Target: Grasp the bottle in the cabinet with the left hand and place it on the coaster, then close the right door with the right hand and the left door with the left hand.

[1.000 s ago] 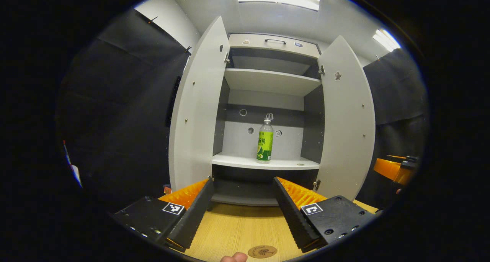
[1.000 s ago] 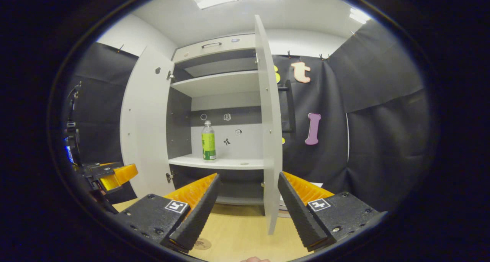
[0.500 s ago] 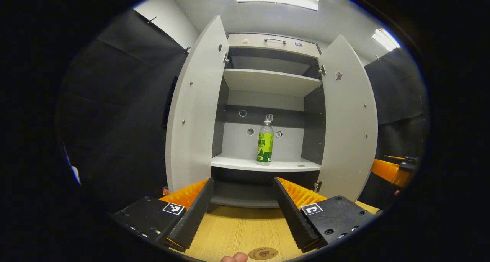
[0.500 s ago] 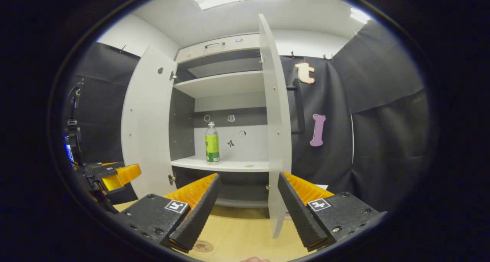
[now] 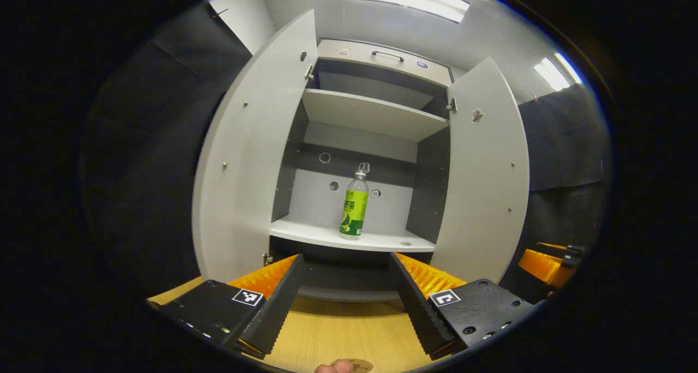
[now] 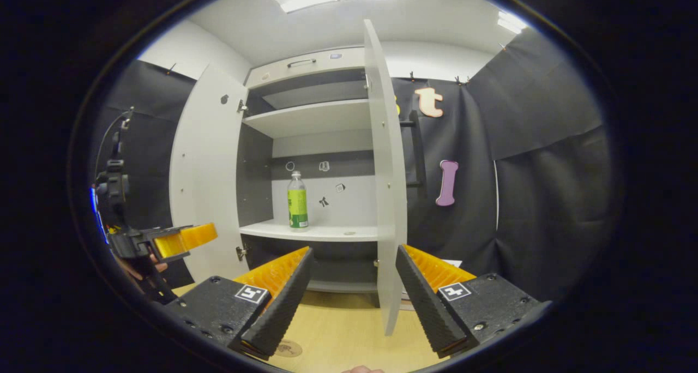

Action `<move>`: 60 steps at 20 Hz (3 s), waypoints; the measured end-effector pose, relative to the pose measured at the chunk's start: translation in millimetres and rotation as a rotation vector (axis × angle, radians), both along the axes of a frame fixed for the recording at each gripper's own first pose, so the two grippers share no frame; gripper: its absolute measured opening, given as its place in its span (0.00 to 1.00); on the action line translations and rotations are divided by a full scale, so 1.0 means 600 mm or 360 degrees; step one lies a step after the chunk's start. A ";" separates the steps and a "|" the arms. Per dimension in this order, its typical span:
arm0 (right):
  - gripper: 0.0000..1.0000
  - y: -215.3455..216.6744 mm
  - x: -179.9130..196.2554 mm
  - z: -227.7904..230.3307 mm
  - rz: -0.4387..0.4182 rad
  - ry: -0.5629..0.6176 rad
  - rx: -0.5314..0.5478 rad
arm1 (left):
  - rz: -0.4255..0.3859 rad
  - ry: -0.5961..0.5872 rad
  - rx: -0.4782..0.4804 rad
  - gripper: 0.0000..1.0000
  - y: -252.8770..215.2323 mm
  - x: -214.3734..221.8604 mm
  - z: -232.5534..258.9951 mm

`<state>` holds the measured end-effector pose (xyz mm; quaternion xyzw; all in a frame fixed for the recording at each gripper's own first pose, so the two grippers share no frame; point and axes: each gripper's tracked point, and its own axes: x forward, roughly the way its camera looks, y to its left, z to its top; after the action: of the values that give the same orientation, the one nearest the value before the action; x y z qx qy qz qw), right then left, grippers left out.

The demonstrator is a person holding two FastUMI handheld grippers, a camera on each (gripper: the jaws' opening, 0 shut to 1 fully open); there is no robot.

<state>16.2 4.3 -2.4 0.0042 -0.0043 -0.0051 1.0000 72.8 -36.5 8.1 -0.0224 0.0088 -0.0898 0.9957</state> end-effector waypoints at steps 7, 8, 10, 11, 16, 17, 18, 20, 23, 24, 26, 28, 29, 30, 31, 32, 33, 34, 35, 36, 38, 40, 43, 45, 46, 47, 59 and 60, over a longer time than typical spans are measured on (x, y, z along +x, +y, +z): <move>0.99 0.013 -0.022 -0.012 -0.0003 0.0025 -0.0029 | -0.0109 -0.0003 0.0098 0.95 -0.021 0.216 0.019; 0.99 0.017 -0.022 -0.016 -0.0002 0.0037 -0.0023 | -0.0121 0.0001 0.0115 0.94 -0.027 0.244 0.019; 0.99 0.011 -0.022 -0.021 -0.0033 0.0052 -0.0025 | -0.0148 0.0002 0.0131 0.94 -0.045 0.301 0.023; 0.99 0.007 -0.023 -0.021 -0.0054 0.0058 -0.0029 | -0.0153 0.0007 0.0141 0.94 -0.052 0.327 0.022; 0.99 -0.013 -0.021 -0.023 -0.0169 0.0073 -0.0023 | -0.0079 -0.0012 0.0239 0.94 -0.053 0.445 0.006; 0.99 -0.016 -0.021 -0.024 -0.0184 0.0074 -0.0021 | -0.0064 -0.0014 0.0243 0.95 -0.052 0.463 0.004; 0.99 -0.017 -0.019 -0.024 -0.0195 0.0073 -0.0018 | -0.0061 -0.0016 0.0246 0.95 -0.052 0.478 0.002; 0.99 -0.019 -0.017 -0.028 -0.0214 0.0080 -0.0017 | -0.0054 -0.0001 0.0269 0.94 -0.054 0.505 -0.005; 0.99 -0.024 -0.016 -0.030 -0.0241 0.0091 -0.0017 | -0.0040 -0.0007 0.0286 0.94 -0.059 0.530 -0.008; 0.99 -0.025 -0.016 -0.032 -0.0247 0.0095 -0.0017 | -0.0035 0.0003 0.0290 0.94 -0.060 0.537 -0.011; 0.99 -0.028 -0.016 -0.030 -0.0256 0.0097 -0.0017 | -0.0016 0.0026 0.0272 0.94 -0.056 0.546 -0.013; 0.99 -0.031 -0.015 -0.029 -0.0266 0.0092 -0.0020 | -0.0012 0.0016 0.0249 0.95 -0.054 0.550 -0.011; 0.94 -0.035 -0.014 -0.029 -0.0268 0.0092 -0.0020 | 0.0019 0.0010 0.0263 0.85 -0.049 0.550 -0.006; 0.99 -0.037 -0.014 -0.030 -0.0268 0.0093 -0.0018 | 0.0026 0.0019 0.0278 0.75 -0.045 0.550 -0.008; 0.94 -0.037 -0.015 -0.031 -0.0266 0.0094 -0.0013 | 0.0014 0.0018 0.0268 0.71 -0.047 0.549 -0.009; 0.99 -0.038 -0.014 -0.031 -0.0260 0.0094 -0.0009 | -0.0018 0.0024 0.0246 0.75 -0.053 0.546 -0.008; 0.99 -0.039 -0.014 -0.031 -0.0256 0.0094 -0.0006 | -0.0033 0.0019 0.0231 0.73 -0.056 0.540 -0.004; 0.99 -0.040 -0.014 -0.033 -0.0249 0.0097 -0.0004 | -0.0036 0.0013 0.0231 0.71 -0.056 0.533 0.001; 0.99 -0.039 -0.014 -0.032 -0.0240 0.0098 -0.0002 | -0.0037 -0.0006 0.0235 0.71 -0.055 0.526 0.009; 0.99 -0.038 -0.015 -0.032 -0.0226 0.0097 0.0000 | -0.0046 -0.0024 0.0244 0.71 -0.056 0.518 0.018; 0.99 -0.033 -0.014 -0.031 -0.0195 0.0098 0.0010 | -0.0062 -0.0038 0.0264 0.71 -0.060 0.499 0.030; 0.99 -0.027 -0.014 -0.030 -0.0158 0.0098 0.0013 | -0.0079 -0.0054 0.0276 0.71 -0.062 0.467 0.044; 0.99 -0.014 -0.015 -0.025 -0.0086 0.0089 0.0014 | -0.0073 -0.0065 0.0256 0.71 -0.057 0.416 0.056; 0.99 -0.004 -0.017 -0.021 -0.0020 0.0085 0.0024 | -0.0083 -0.0062 0.0249 0.71 -0.058 0.374 0.054; 0.99 0.000 -0.018 -0.019 0.0013 0.0081 0.0031 | -0.0087 -0.0060 0.0251 0.71 -0.057 0.354 0.052; 0.99 0.003 -0.018 -0.015 0.0042 0.0080 0.0037 | -0.0091 -0.0062 0.0249 0.71 -0.057 0.333 0.049; 0.99 -0.019 -0.015 0.069 0.0158 -0.0004 0.0069 | 0.0040 -0.0001 0.0264 0.71 -0.033 0.121 -0.117; 0.99 -0.025 -0.015 0.076 0.0140 -0.0012 0.0058 | 0.0021 -0.0001 0.0271 0.71 -0.041 0.106 -0.136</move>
<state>7.2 -10.7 43.1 0.0226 -0.0077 0.0388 0.9990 136.5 -61.1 -73.8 0.0622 0.0160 -0.0822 0.9945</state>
